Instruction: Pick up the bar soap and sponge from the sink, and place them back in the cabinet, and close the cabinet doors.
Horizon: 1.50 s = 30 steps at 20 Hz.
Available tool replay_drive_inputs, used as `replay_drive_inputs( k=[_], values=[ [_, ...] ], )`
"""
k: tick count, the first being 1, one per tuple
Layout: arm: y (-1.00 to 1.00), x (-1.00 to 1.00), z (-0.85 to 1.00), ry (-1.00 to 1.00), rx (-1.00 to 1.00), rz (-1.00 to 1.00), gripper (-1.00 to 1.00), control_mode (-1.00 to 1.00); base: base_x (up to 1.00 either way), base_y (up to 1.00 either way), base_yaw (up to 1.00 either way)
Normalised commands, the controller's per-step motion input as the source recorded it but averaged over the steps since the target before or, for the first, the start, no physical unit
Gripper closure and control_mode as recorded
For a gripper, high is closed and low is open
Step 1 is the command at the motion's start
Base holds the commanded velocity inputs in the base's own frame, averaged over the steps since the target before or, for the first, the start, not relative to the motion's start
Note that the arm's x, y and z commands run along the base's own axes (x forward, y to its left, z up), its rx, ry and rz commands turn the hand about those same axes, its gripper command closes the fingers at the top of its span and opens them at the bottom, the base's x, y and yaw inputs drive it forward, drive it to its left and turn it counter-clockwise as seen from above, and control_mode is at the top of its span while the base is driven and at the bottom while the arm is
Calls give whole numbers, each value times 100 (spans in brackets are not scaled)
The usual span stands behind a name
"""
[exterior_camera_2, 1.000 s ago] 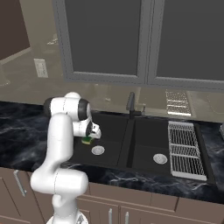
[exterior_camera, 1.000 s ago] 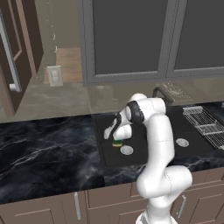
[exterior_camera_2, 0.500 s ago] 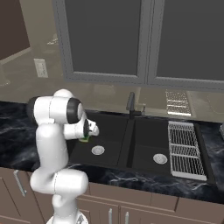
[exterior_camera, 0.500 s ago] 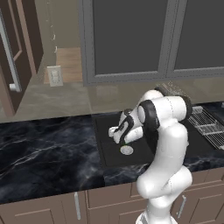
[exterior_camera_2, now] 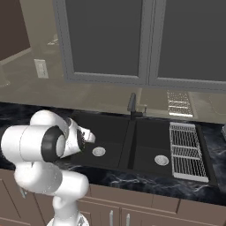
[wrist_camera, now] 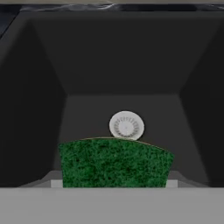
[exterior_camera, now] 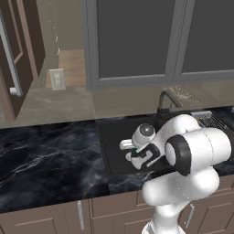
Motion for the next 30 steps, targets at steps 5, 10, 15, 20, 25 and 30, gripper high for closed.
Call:
replay_drive_inputs(
  k=[5,10,15,20,25,30],
  values=[
    [0,-58,82,-1,-2,0,100,-100,0,0,0],
    [-1,-26,87,0,0,0,100,-100,0,0,0],
    [-2,-9,92,8,0,0,100,-100,0,0,0],
    [-10,-16,85,14,0,0,100,-100,0,0,0],
    [-13,-40,64,14,0,0,100,-100,0,0,0],
    [-6,-62,34,12,0,0,100,-100,0,0,0]
  ],
)
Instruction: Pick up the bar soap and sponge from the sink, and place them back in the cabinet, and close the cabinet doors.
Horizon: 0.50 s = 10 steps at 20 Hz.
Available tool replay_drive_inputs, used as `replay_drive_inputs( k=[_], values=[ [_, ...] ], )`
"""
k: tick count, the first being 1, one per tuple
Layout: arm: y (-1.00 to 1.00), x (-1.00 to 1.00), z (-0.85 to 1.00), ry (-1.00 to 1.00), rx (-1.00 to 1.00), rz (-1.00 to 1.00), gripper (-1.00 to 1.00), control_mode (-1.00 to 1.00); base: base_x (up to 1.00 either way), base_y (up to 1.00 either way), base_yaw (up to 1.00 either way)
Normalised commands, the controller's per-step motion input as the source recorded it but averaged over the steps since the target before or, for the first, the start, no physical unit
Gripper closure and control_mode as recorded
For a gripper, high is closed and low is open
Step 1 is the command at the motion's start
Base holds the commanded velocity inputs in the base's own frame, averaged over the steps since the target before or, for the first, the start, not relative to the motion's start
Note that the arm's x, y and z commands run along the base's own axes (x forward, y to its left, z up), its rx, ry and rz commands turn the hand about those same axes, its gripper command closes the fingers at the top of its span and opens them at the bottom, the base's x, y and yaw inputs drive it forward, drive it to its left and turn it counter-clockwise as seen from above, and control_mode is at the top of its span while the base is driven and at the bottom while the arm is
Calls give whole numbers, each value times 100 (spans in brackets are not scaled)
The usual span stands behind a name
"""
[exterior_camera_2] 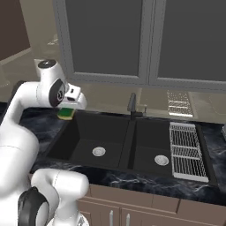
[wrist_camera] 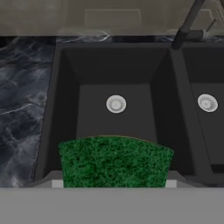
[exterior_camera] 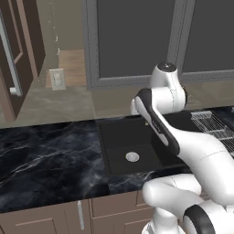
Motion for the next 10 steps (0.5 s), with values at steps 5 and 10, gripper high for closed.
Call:
replay_drive_inputs(
  k=[5,10],
  values=[
    [0,-75,4,9,0,0,100,-100,0,0,0],
    [0,-60,0,7,0,0,100,-100,0,0,0]
  ],
)
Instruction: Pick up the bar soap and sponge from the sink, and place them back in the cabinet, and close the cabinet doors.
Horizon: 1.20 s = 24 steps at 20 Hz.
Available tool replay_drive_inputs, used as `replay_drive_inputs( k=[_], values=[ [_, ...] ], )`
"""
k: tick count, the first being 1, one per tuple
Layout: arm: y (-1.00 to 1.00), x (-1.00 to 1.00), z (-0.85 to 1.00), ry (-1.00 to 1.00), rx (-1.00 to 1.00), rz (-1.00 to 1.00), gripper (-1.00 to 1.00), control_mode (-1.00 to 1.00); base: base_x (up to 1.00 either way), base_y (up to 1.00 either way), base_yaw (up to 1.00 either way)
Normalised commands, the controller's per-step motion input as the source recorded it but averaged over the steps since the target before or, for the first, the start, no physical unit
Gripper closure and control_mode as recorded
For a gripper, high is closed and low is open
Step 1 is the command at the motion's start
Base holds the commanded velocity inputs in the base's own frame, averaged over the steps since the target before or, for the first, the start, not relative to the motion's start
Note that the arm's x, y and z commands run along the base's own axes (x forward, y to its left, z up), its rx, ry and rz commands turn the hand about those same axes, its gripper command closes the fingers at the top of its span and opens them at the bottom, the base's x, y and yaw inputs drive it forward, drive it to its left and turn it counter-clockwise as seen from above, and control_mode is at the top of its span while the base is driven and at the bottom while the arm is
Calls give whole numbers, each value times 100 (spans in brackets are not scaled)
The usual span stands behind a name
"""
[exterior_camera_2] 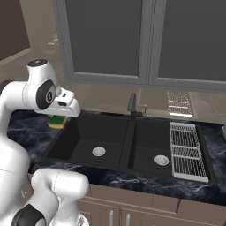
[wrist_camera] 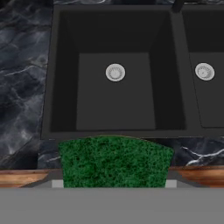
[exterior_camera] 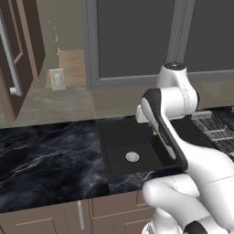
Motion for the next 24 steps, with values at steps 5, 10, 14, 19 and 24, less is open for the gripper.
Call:
replay_drive_inputs(
  k=[5,10,14,19,24],
  values=[
    [0,-31,6,3,0,0,100,-100,0,0,0],
    [0,0,12,2,0,0,100,-100,0,0,0],
    [0,0,4,1,0,0,100,100,0,-1,0],
    [0,0,0,0,0,0,100,100,-43,-1,0],
    [0,0,0,0,0,0,100,100,-99,0,8]
  ],
)
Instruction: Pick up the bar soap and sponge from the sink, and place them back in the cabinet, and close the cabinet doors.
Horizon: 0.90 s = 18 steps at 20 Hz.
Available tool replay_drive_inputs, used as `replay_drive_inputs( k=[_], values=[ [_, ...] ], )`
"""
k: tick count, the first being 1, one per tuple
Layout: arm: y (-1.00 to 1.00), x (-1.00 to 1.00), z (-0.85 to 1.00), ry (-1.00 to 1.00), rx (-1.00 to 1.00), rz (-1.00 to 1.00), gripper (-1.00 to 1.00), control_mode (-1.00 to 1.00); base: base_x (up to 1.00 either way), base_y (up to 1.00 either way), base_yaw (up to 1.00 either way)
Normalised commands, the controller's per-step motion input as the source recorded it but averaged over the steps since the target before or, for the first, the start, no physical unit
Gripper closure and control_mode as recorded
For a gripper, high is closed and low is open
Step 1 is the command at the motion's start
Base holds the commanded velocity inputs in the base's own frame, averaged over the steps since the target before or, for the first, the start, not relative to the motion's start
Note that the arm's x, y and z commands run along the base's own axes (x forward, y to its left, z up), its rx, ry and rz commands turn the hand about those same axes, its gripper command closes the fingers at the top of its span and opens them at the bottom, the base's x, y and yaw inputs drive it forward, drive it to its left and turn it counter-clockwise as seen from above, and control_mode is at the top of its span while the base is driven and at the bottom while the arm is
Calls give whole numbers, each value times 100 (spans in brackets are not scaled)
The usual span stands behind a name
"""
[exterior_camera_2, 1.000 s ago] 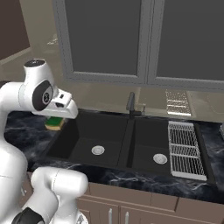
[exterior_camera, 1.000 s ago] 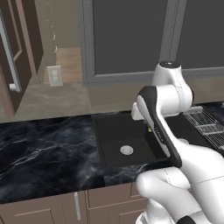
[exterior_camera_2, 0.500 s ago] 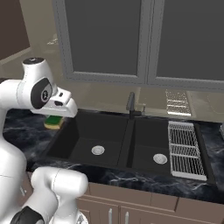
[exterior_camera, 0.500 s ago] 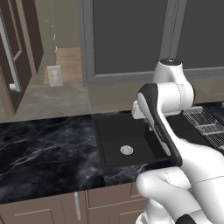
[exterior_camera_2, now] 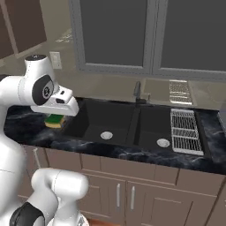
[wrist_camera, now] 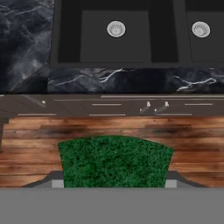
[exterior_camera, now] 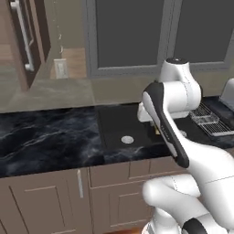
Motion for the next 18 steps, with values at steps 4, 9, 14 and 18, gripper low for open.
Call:
replay_drive_inputs(
  k=[4,9,14,18],
  values=[
    [0,0,0,0,0,0,100,100,-95,4,19],
    [0,0,0,0,0,0,100,100,-66,31,37],
    [0,0,0,0,0,0,100,100,-18,44,50],
    [0,0,0,0,0,0,100,100,0,48,45]
  ],
)
